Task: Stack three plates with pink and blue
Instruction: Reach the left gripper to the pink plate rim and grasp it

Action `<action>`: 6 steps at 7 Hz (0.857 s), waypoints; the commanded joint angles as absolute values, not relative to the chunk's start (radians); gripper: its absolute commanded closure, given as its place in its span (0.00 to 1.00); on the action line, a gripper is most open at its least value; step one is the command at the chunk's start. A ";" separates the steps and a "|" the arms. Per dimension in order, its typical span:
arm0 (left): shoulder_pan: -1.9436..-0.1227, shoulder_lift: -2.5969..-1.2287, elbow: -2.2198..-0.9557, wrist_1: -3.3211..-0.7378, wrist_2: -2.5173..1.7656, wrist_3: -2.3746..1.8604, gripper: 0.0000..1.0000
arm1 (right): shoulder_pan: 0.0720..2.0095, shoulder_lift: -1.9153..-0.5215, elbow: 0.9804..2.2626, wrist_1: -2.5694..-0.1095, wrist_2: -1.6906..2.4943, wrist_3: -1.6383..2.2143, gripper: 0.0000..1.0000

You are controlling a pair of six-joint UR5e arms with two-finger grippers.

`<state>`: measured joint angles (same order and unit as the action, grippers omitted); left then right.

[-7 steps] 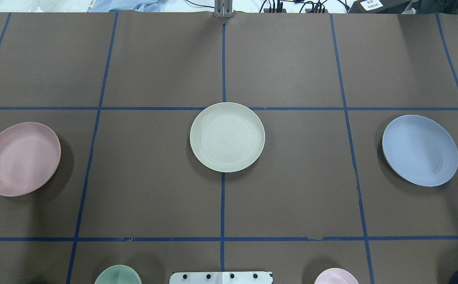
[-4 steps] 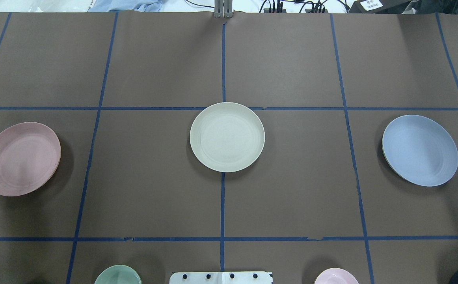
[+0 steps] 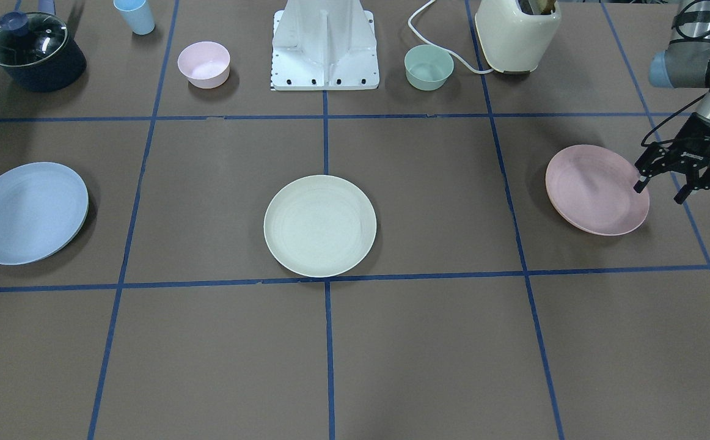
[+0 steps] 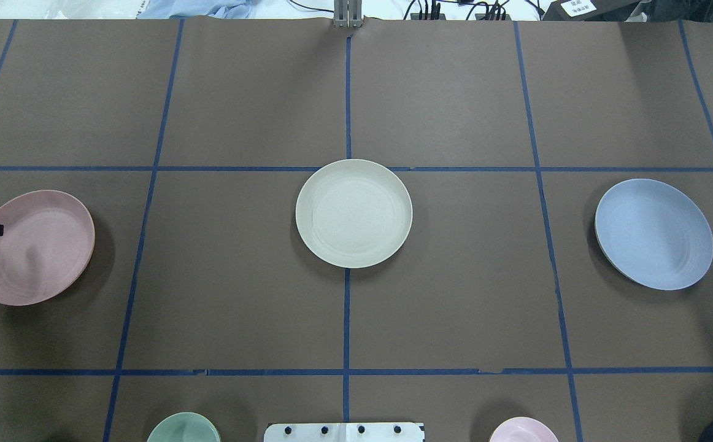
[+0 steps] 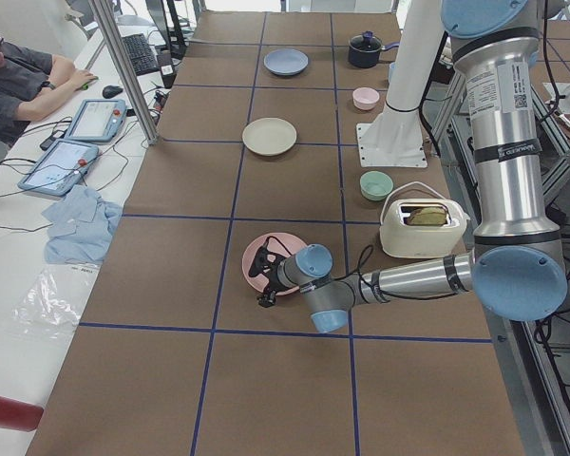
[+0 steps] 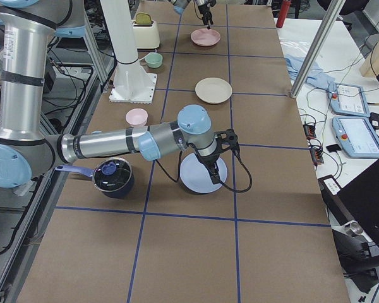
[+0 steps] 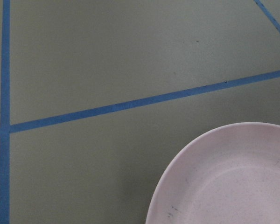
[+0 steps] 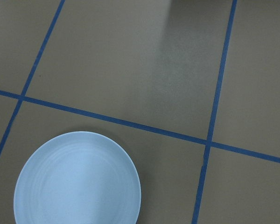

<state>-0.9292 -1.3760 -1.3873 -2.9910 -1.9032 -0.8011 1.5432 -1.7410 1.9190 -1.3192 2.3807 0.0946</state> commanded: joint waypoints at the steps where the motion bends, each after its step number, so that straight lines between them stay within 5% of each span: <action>1: -0.910 -1.376 -1.376 -2.994 -1.894 -0.810 0.79 | 1.543 -1.741 1.919 -1.319 2.381 0.095 0.00; 2: -0.910 -1.374 -1.373 -3.010 -1.894 -0.808 1.00 | 1.543 -1.741 1.919 -1.319 2.381 0.095 0.00; 6: -0.949 -1.374 -1.458 -3.014 -2.065 -0.802 1.00 | 1.543 -1.741 1.919 -1.319 2.382 0.095 0.00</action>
<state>-0.9267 -1.3738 -1.4108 -3.0243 -1.9783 -0.8040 1.5432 -1.7411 1.9190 -1.3192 2.3817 0.0951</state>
